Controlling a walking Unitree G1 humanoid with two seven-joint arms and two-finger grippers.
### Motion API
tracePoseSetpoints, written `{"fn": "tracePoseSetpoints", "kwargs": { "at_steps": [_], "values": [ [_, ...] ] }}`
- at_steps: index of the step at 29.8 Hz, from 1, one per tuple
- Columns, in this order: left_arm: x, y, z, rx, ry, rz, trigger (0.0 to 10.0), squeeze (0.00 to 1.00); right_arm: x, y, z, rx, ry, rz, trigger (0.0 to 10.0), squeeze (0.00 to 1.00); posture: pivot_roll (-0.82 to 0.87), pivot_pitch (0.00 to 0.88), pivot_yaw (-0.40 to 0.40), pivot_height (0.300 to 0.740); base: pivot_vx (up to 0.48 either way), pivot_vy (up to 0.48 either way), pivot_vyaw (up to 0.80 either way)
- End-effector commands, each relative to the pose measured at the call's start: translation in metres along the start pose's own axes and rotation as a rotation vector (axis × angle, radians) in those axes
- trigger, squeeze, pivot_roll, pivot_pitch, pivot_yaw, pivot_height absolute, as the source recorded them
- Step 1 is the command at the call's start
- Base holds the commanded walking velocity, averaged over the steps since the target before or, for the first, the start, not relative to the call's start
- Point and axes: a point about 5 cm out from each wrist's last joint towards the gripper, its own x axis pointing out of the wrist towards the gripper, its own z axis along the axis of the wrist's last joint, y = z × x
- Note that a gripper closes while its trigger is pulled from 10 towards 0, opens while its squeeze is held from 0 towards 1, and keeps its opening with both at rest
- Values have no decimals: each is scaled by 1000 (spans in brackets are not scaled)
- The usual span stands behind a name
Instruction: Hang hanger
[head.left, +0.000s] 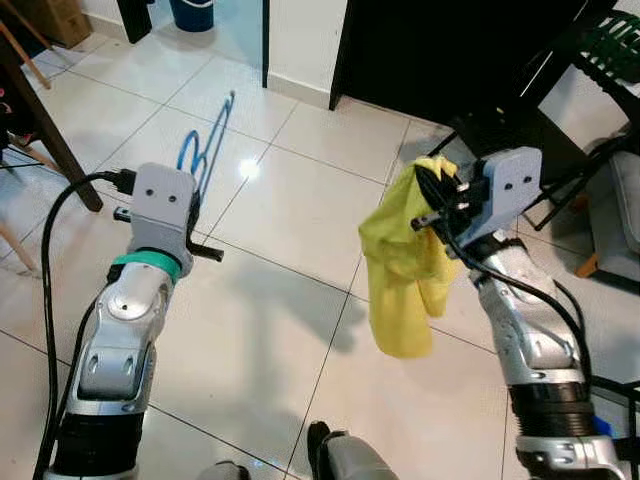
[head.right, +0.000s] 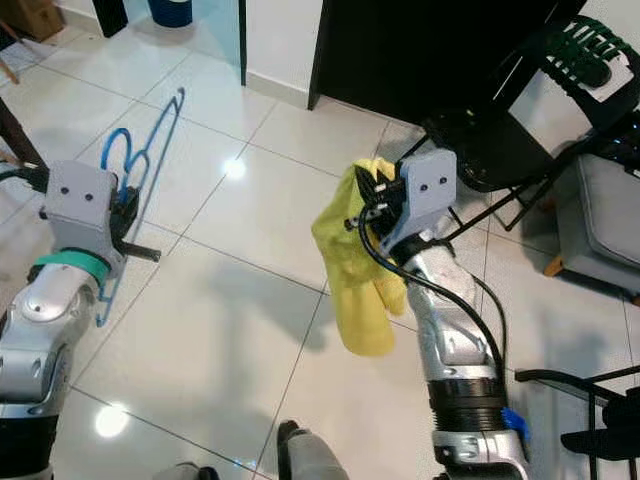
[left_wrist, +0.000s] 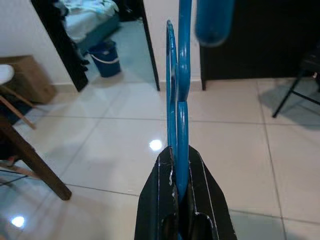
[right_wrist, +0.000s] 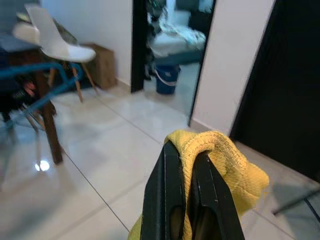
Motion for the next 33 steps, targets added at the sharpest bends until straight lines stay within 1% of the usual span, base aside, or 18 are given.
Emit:
{"fn": "tracePoseSetpoints", "kwargs": {
  "at_steps": [1,3,7,25,26,27,28,29,30,31,33],
  "values": [
    [-1,-3,0,6,-9,2,10000,0,3,2,10,15,-41,11,10000,0,3,133,-19,740,0,0,0],
    [1,-5,3,2,-29,8,10000,0,5,4,12,23,-56,13,10000,0,2,130,-20,740,397,0,0],
    [2,-5,4,0,-37,10,10000,0,6,3,12,23,-56,12,10000,0,2,130,-20,740,480,0,0],
    [3,-4,4,13,-41,8,10000,0,3,0,6,26,-29,-9,10000,0,8,132,-17,740,468,0,0],
    [2,-7,4,13,-43,-25,10000,0,3,-1,6,21,-25,-8,10000,0,11,130,-18,740,0,0,0],
    [2,-7,4,13,-43,-25,10000,0,3,-1,6,21,-25,-8,10000,0,11,130,-18,740,0,0,0],
    [0,-11,5,21,-51,-69,10000,0,2,-2,6,15,-24,-8,10000,0,12,130,-18,740,0,0,0],
    [0,-11,5,21,-51,-69,10000,0,2,-2,6,15,-24,-8,10000,0,12,130,-18,740,0,0,0],
    [-3,-14,5,22,-55,-125,10000,0,2,-5,7,2,-24,-5,10000,0,14,128,-18,740,0,0,0],
    [-3,-14,5,22,-55,-125,10000,0,2,-5,7,2,-24,-5,10000,0,14,128,-18,740,0,0,0],
    [-8,-19,8,4,-66,-227,10000,0,3,-10,13,-30,-37,5,10000,0,18,125,-17,740,0,0,0]
  ]
}}
